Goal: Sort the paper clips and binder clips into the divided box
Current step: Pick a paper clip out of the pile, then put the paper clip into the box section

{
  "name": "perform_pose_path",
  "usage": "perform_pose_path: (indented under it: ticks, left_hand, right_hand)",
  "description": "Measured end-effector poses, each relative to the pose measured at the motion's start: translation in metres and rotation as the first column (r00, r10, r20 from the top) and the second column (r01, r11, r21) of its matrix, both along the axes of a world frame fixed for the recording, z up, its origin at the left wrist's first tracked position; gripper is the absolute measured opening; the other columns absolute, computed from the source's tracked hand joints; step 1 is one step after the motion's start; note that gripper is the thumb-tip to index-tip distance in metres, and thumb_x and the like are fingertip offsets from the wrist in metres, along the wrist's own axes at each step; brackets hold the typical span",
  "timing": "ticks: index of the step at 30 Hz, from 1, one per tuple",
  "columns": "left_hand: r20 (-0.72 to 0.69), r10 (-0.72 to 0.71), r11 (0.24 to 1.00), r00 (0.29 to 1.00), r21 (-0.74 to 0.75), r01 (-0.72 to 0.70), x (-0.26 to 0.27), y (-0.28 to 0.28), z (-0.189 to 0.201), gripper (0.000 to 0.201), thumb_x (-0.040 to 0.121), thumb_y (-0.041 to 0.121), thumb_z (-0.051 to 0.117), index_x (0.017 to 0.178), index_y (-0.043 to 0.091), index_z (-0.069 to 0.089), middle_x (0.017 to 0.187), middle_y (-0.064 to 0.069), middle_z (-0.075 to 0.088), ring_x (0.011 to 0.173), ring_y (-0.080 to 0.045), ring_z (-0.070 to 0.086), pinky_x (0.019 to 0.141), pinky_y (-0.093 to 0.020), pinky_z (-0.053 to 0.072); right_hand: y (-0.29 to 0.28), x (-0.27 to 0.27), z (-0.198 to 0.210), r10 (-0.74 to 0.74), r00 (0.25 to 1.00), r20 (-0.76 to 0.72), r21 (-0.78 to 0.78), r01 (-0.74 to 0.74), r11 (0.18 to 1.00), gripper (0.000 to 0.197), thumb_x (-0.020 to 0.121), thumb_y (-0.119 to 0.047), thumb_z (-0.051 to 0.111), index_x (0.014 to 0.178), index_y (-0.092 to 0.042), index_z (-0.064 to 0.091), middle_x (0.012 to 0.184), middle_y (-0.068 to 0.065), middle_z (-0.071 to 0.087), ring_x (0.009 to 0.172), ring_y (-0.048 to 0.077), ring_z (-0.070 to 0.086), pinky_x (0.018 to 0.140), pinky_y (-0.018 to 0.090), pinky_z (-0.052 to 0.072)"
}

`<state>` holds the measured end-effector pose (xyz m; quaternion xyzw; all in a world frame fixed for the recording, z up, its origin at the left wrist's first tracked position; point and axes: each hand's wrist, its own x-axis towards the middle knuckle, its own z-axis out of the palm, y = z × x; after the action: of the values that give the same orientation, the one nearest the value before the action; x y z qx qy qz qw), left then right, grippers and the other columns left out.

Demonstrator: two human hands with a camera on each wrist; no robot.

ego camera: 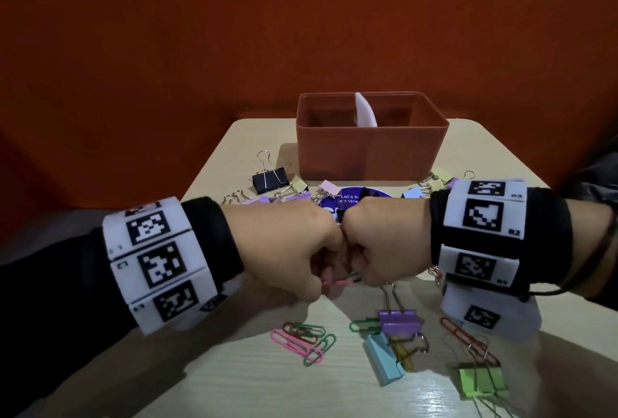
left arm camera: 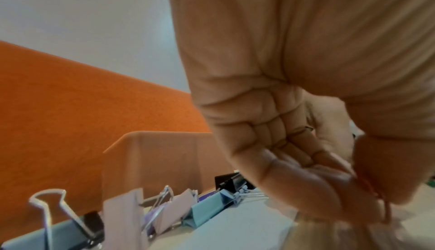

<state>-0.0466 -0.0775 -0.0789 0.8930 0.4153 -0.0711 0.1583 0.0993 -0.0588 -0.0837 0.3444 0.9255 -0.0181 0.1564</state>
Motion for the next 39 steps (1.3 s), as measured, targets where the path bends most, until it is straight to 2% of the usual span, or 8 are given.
perform_pose_path:
  ticks: [5, 10, 14, 18, 22, 26, 32, 39]
  left_hand:
    - [0.121, 0.162, 0.976, 0.979, -0.167, -0.140, -0.021, 0.009, 0.005, 0.017, 0.081, 0.012, 0.069, 0.087, 0.027, 0.063, 0.073, 0.008, 0.066, 0.063, -0.005, 0.063, 0.059, -0.020, 0.048]
    - [0.256, 0.349, 0.880, 0.901, -0.419, -0.222, -0.039, 0.020, 0.005, 0.025, 0.094, -0.002, 0.047, 0.103, 0.017, 0.059, 0.076, -0.016, 0.064, 0.062, -0.023, 0.064, 0.062, -0.029, 0.054]
    - [0.312, 0.432, 0.810, 0.846, -0.547, -0.212, -0.042, 0.020, 0.007, 0.020, 0.086, -0.006, 0.038, 0.077, 0.008, 0.049, 0.055, 0.001, 0.052, 0.050, -0.016, 0.047, 0.052, -0.029, 0.045]
    - [0.348, 0.515, 0.750, 0.783, -0.626, -0.215, -0.040, 0.017, 0.010, 0.004, 0.060, 0.012, 0.044, 0.061, 0.015, 0.047, 0.061, -0.008, 0.044, 0.049, -0.018, 0.035, 0.048, -0.025, 0.034]
    - [0.284, 0.371, 0.859, 0.884, -0.467, -0.210, -0.034, 0.009, 0.009, 0.034, 0.063, 0.042, 0.064, 0.059, 0.019, 0.039, 0.056, 0.003, 0.036, 0.050, -0.017, 0.036, 0.052, -0.029, 0.032]
    - [0.089, 0.183, 0.930, 0.979, -0.337, -0.144, -0.027, -0.008, 0.005, 0.043, 0.071, 0.039, 0.081, 0.063, 0.010, 0.050, 0.054, 0.004, 0.056, 0.052, -0.010, 0.052, 0.053, -0.025, 0.040]
    - [0.158, 0.162, 0.957, 0.974, -0.268, -0.115, -0.020, -0.013, 0.004, 0.036, 0.090, 0.043, 0.059, 0.063, 0.019, 0.061, 0.048, 0.010, 0.051, 0.045, -0.005, 0.043, 0.048, -0.014, 0.034]
    - [0.328, 0.380, 0.829, 0.865, -0.535, -0.162, -0.027, -0.004, 0.001, 0.025, 0.103, 0.013, 0.038, 0.112, 0.004, 0.060, 0.059, 0.003, 0.049, 0.051, -0.012, 0.045, 0.050, -0.023, 0.044]
  right_hand:
    - [0.000, 0.001, 0.000, 0.019, 1.000, -0.013, -0.004, -0.019, 1.000, 0.008, 0.079, -0.014, 0.056, 0.075, -0.021, 0.058, 0.070, -0.005, 0.052, 0.069, 0.017, 0.046, 0.063, 0.023, 0.041]
    - [0.008, 0.006, 0.004, -0.064, 0.993, -0.102, -0.088, 0.055, 0.995, 0.024, 0.079, -0.007, 0.052, 0.092, -0.026, 0.060, 0.065, -0.012, 0.049, 0.060, 0.005, 0.045, 0.061, 0.025, 0.039]
    - [0.021, 0.014, 0.012, -0.223, 0.950, -0.220, -0.198, 0.180, 0.963, 0.031, 0.081, -0.002, 0.046, 0.081, -0.027, 0.065, 0.071, -0.008, 0.063, 0.051, -0.005, 0.056, 0.063, 0.022, 0.048]
    - [0.028, 0.019, 0.015, -0.300, 0.927, -0.225, -0.260, 0.240, 0.935, 0.036, 0.082, 0.003, 0.043, 0.076, -0.024, 0.065, 0.070, -0.008, 0.065, 0.069, 0.007, 0.059, 0.073, 0.027, 0.051]
    - [0.019, 0.012, 0.007, -0.204, 0.973, -0.106, -0.173, 0.184, 0.968, 0.018, 0.089, -0.018, 0.050, 0.078, -0.018, 0.064, 0.072, -0.006, 0.061, 0.074, 0.016, 0.056, 0.070, 0.023, 0.047]
    - [0.014, 0.004, 0.001, -0.095, 0.995, -0.007, -0.020, 0.095, 0.995, 0.029, 0.078, -0.045, 0.066, 0.083, -0.017, 0.069, 0.080, -0.001, 0.068, 0.074, 0.019, 0.057, 0.057, 0.024, 0.039]
    - [0.013, -0.006, -0.004, -0.014, 0.999, 0.030, 0.033, 0.013, 0.999, 0.020, 0.082, -0.028, 0.061, 0.092, -0.015, 0.071, 0.084, 0.001, 0.068, 0.079, 0.023, 0.059, 0.058, 0.025, 0.041]
    - [0.008, -0.009, -0.003, -0.001, 0.998, 0.063, -0.014, 0.002, 1.000, 0.016, 0.084, -0.021, 0.055, 0.069, -0.015, 0.055, 0.062, -0.003, 0.050, 0.061, 0.019, 0.048, 0.051, 0.023, 0.037]
